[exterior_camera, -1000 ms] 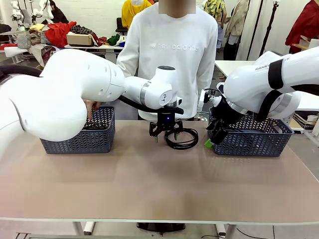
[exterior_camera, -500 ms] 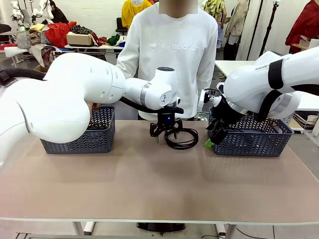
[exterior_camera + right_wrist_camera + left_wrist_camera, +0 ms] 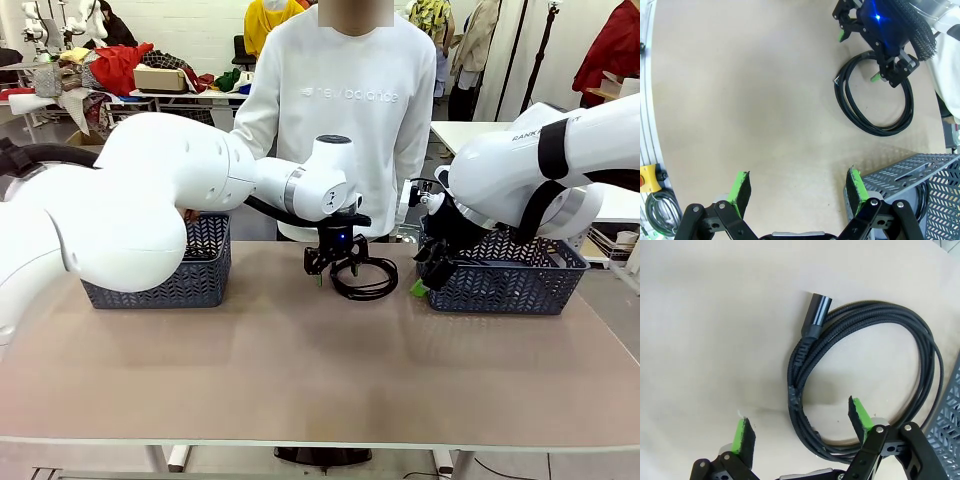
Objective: Organize the cables according to human instructions.
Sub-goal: Pick up a bundle of cables and place it in the basket indicated by the human.
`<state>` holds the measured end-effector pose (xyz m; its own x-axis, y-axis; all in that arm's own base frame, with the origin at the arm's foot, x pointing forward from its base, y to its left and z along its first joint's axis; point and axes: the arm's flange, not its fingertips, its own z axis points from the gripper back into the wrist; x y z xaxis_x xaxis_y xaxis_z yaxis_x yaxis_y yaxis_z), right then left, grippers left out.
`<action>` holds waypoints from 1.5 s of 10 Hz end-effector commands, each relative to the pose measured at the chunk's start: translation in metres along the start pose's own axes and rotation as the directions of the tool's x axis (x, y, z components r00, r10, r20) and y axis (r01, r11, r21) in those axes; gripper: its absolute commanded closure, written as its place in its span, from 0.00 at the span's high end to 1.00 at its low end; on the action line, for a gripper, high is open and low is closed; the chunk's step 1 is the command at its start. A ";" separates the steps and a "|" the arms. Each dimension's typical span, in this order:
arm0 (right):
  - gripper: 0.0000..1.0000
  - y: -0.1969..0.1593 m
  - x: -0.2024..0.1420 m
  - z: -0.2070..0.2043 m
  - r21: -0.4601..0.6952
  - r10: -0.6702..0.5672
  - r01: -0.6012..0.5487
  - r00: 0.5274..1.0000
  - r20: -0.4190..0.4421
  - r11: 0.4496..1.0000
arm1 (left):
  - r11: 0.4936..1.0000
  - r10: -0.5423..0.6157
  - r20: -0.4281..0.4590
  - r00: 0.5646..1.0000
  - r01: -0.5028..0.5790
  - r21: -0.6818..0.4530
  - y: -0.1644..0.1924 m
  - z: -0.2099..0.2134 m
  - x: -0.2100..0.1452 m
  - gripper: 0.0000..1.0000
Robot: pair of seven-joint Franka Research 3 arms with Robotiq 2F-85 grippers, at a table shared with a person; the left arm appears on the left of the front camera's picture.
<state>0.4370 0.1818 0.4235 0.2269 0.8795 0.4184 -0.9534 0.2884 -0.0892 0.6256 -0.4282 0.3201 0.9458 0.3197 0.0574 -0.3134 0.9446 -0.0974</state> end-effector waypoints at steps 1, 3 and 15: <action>1.00 0.001 0.000 0.001 -0.001 0.009 -0.009 1.000 0.002 1.000 | 0.999 0.040 0.032 0.999 -0.040 -0.004 -0.006 -0.001 0.003 1.00; 1.00 0.001 0.000 0.001 -0.001 0.009 -0.009 1.000 0.002 1.000 | 0.999 0.038 0.022 0.999 -0.038 0.010 -0.005 -0.003 0.005 1.00; 1.00 0.001 0.000 0.001 -0.001 0.009 -0.009 1.000 0.002 1.000 | 0.999 0.003 0.047 0.999 -0.005 0.033 -0.006 0.002 0.004 0.00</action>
<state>0.4370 0.1818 0.4235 0.2269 0.8795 0.4184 -0.9534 0.2884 -0.0892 0.6287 -0.4294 0.3179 0.9469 0.3141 0.0687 -0.3075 0.9472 -0.0911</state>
